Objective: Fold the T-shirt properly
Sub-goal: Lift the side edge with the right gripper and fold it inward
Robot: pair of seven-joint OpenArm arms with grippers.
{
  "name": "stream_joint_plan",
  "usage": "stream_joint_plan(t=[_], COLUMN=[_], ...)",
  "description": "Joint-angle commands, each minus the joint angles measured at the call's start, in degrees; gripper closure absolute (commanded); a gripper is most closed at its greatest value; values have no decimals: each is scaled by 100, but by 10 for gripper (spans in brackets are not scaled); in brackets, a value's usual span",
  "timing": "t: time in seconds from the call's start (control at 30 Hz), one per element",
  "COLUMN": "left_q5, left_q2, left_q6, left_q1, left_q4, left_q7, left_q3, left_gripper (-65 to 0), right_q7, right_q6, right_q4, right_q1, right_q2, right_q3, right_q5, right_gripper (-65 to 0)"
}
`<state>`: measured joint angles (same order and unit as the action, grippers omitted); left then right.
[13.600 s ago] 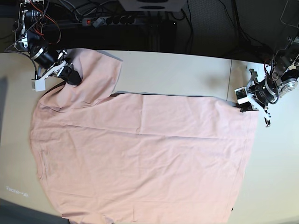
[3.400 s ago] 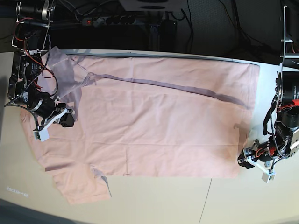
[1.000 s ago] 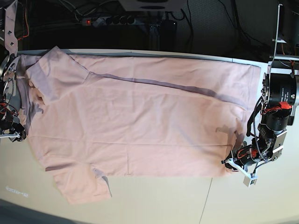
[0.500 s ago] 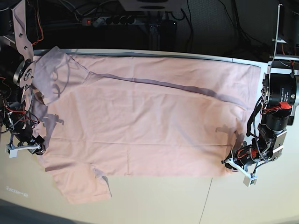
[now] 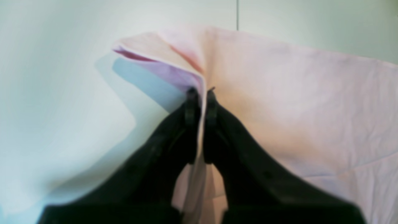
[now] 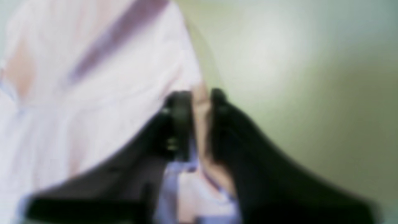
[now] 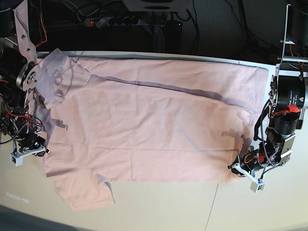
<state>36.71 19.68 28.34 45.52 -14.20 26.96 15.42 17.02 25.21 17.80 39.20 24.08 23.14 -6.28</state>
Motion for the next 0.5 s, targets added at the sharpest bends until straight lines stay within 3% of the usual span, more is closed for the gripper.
stream_joint_plan(t=[0.0,0.13,0.27,0.4,0.47], left_q5=[-48,76,264,767,1019], left_q2=[46,52,85,199,258], left_q6=[20,22,42,632,717], left_q1=[146,146,181,284,365], left_q4=[-50,-50,-50,-50,-50], left_q7=[24,28,33,385,713], left_q3=[0,0,0,0,0], left_gripper=[0,0,0,0,0], right_q7=[376,376,378,378,378], right_q6=[-57,-57,-50,101,223], right_q4=[61,361,608,721,765], right_q1=[26,17,-2,-7,-4], right_q2=[2,4,4,31,76], right_q3=[-13,-13,-13,-70,-133], right_q5=[243,734,739,511,317], right_gripper=[0,0,0,0,0])
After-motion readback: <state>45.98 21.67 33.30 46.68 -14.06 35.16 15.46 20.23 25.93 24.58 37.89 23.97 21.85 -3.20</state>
